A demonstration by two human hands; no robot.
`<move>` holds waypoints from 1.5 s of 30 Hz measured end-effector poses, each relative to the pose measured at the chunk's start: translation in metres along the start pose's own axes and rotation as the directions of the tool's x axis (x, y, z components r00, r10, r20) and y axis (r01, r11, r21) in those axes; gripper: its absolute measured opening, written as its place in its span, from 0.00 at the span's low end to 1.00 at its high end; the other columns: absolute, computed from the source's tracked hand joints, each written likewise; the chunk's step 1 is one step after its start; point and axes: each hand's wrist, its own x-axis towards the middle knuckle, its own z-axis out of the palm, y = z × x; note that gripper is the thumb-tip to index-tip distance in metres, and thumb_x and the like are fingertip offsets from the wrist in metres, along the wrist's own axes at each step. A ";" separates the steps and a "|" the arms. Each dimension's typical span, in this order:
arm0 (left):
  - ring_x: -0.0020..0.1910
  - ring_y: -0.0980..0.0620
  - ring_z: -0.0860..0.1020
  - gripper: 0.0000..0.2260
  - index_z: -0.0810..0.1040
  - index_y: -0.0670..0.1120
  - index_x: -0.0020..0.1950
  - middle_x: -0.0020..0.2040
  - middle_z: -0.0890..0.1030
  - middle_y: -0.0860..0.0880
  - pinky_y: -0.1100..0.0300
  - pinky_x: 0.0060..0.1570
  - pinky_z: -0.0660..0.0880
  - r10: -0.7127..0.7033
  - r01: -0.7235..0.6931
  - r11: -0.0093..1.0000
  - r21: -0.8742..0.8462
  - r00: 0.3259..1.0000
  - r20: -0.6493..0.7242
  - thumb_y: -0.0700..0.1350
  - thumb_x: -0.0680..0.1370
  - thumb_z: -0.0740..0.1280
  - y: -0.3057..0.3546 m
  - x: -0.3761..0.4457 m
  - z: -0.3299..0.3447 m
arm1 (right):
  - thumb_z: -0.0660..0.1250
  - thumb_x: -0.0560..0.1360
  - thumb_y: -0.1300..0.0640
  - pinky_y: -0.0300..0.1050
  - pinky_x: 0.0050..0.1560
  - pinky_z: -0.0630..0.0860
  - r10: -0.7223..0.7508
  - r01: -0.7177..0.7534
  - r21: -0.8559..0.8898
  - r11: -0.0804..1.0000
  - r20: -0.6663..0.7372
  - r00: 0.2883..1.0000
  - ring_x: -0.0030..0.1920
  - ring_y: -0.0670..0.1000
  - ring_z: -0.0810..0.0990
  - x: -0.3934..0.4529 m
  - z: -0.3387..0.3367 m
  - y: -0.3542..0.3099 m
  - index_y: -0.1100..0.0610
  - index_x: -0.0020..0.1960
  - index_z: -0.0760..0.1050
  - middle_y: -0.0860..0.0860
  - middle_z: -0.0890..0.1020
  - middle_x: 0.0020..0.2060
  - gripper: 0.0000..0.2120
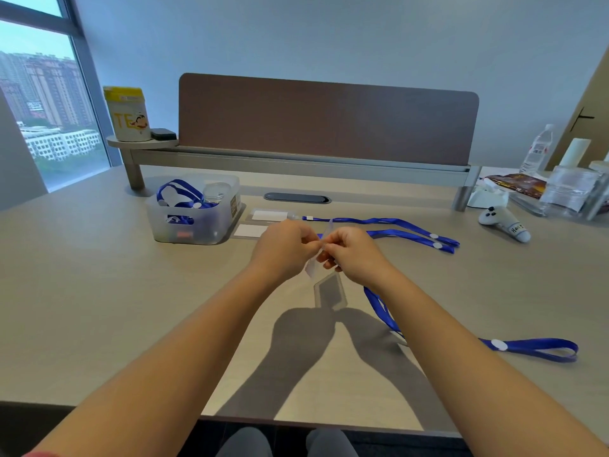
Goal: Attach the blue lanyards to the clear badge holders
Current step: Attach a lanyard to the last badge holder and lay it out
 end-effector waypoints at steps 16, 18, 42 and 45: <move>0.39 0.51 0.72 0.07 0.75 0.44 0.46 0.41 0.73 0.47 0.62 0.40 0.68 0.049 -0.051 0.955 0.291 0.999 0.014 0.46 0.78 0.60 0.002 -0.001 0.006 | 0.54 0.79 0.65 0.44 0.50 0.73 0.025 -0.012 -0.153 0.988 0.082 0.996 0.44 0.50 0.73 -0.004 0.004 0.000 0.51 0.33 0.65 0.50 0.73 0.34 0.17; 0.40 0.51 0.71 0.08 0.76 0.42 0.49 0.41 0.72 0.48 0.62 0.39 0.67 0.080 -0.073 0.950 0.304 0.997 -0.009 0.45 0.78 0.60 0.000 -0.002 0.007 | 0.53 0.79 0.65 0.44 0.49 0.72 0.002 0.012 -0.157 0.988 0.085 0.996 0.44 0.51 0.73 -0.005 0.005 0.000 0.53 0.36 0.68 0.52 0.73 0.36 0.15; 0.32 0.54 0.73 0.04 0.73 0.41 0.50 0.38 0.75 0.45 0.67 0.28 0.74 -0.520 0.432 0.128 -0.893 0.796 0.311 0.41 0.79 0.61 -0.022 0.008 0.000 | 0.57 0.78 0.63 0.45 0.48 0.73 0.246 -0.240 0.113 0.964 -0.052 0.968 0.46 0.49 0.72 0.008 -0.007 0.019 0.61 0.57 0.74 0.52 0.75 0.45 0.11; 0.33 0.54 0.75 0.03 0.73 0.41 0.50 0.37 0.76 0.46 0.65 0.33 0.76 -0.546 0.380 0.191 -0.905 0.808 0.224 0.39 0.78 0.62 -0.012 0.014 -0.004 | 0.57 0.76 0.64 0.43 0.44 0.73 0.295 -0.261 0.279 0.924 -0.086 0.952 0.41 0.51 0.75 0.006 0.000 0.021 0.62 0.44 0.76 0.53 0.77 0.40 0.09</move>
